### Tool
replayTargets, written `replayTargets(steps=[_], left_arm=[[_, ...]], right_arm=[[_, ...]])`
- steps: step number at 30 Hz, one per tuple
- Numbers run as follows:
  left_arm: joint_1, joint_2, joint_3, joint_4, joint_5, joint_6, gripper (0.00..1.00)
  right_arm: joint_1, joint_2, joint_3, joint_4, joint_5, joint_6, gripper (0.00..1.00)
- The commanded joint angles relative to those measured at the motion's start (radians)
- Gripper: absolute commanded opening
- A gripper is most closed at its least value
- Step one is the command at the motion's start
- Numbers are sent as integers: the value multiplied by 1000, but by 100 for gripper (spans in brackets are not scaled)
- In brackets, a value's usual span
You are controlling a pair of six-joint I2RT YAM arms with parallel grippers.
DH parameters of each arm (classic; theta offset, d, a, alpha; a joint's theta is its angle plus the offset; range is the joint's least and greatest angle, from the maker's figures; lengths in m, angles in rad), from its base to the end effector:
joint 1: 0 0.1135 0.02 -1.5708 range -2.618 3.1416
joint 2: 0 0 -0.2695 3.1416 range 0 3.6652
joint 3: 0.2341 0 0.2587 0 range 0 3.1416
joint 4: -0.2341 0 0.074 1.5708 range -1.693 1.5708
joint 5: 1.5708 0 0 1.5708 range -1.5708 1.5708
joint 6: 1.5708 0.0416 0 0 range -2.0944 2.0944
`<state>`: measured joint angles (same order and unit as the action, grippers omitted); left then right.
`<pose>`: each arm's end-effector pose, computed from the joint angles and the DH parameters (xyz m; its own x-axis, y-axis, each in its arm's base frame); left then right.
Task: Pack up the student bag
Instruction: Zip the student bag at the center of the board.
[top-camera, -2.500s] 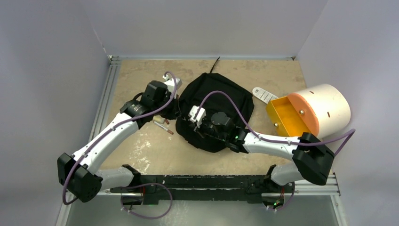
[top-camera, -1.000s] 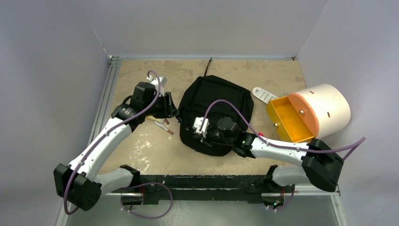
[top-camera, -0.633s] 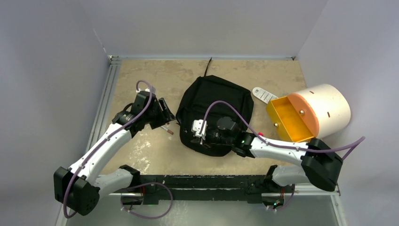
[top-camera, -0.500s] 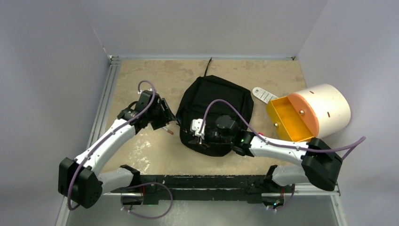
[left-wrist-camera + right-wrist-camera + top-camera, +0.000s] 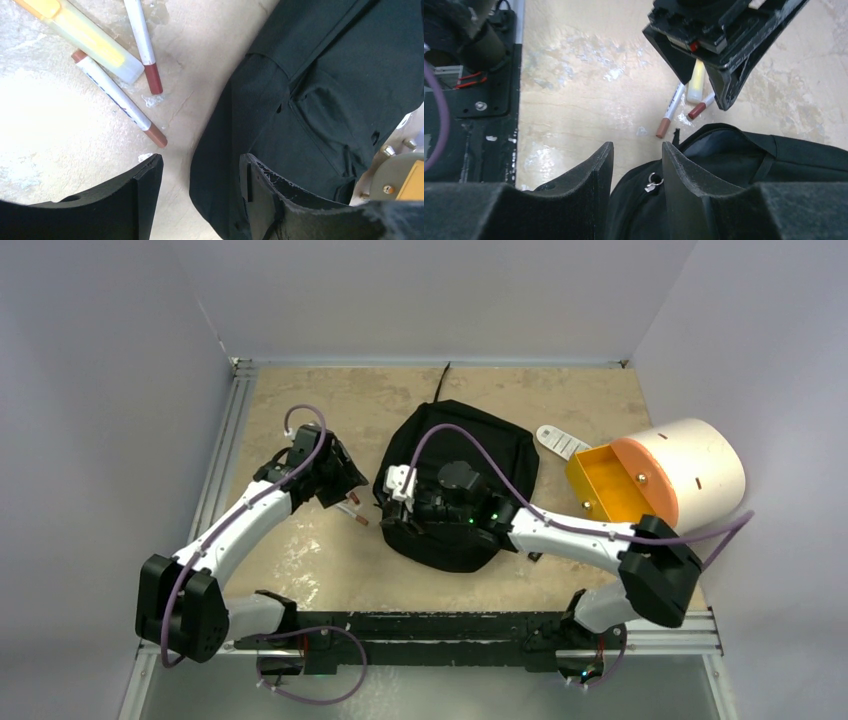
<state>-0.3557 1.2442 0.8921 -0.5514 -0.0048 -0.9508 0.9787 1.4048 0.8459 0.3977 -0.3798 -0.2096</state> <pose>0.2457 -0.0910 0.2475 -0.7090 -0.6048 -0.3627 -0.3985 0.7679 -0.5015 0.1724 0.2839 0.2787 0.1152 -0.1749 -0.9778 -0.9722 0.1823 -0.1472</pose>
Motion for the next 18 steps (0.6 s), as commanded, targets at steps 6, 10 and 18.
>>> replayTargets(steps=[6,10,18], left_arm=[[52,-11,22,64,45,8,57],[63,-32,-3,67,59,10,57],[76,-57,-36,76,78,13,57]], right_arm=[[-39,150,168,-72,17,-13,45],[-49,185,200,-85,44,-17,45],[-56,224,225,-127,17,-40,43]])
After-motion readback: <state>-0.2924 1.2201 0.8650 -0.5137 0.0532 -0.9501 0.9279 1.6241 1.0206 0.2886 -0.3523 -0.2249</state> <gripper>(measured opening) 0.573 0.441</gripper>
